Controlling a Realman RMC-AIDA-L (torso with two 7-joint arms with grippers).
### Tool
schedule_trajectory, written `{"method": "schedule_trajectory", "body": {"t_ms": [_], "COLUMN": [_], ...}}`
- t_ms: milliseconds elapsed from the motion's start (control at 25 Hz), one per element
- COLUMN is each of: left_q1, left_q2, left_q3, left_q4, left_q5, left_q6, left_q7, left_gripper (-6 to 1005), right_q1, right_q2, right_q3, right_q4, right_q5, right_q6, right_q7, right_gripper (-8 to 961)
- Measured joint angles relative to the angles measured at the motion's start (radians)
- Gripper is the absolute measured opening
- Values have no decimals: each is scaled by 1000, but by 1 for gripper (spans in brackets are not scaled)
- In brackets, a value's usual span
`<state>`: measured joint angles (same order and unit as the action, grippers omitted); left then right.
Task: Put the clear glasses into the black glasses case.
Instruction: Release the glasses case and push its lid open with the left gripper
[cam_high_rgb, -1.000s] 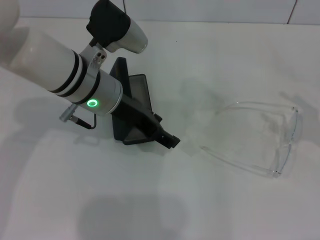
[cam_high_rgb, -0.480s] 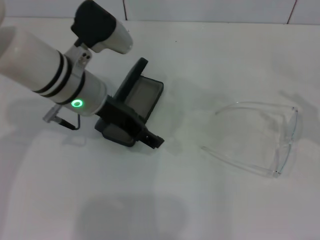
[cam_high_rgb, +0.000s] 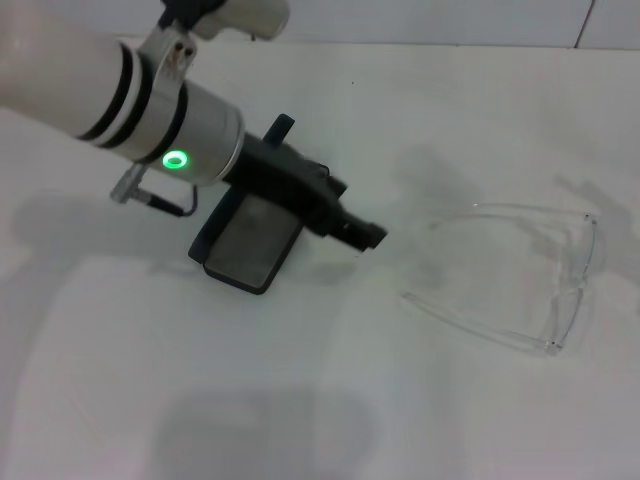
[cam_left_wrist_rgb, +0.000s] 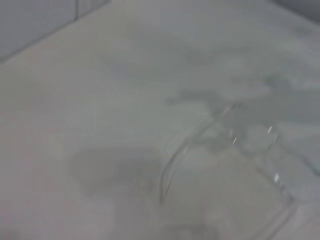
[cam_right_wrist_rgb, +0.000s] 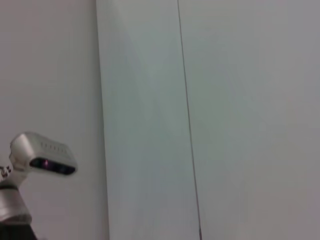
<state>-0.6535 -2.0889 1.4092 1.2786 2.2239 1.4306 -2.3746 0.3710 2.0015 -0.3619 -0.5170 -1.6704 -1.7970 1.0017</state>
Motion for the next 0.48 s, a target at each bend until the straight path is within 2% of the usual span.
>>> {"method": "schedule_trajectory", "body": {"t_ms": [120, 240, 360, 480], "left_q1": [-1, 2, 10, 11], "left_q2": [0, -1, -3, -3], "left_q3": [1, 1, 23, 86], "left_q4": [70, 166, 240, 289], "left_q5": [6, 103, 239, 428], "left_q6": [-12, -60, -99, -111], "left_q7": [-57, -140, -246, -375], "left_gripper": [810, 791, 763, 755], "right_q1": [-1, -3, -4, -5], "right_q2": [0, 0, -1, -4], "right_q3": [0, 0, 0, 0], "right_q4": [0, 0, 0, 0], "right_q5": [0, 0, 0, 7], "right_q6": [10, 23, 29, 34], "right_q7": [0, 0, 0, 0], "right_gripper": [855, 855, 855, 855]}}
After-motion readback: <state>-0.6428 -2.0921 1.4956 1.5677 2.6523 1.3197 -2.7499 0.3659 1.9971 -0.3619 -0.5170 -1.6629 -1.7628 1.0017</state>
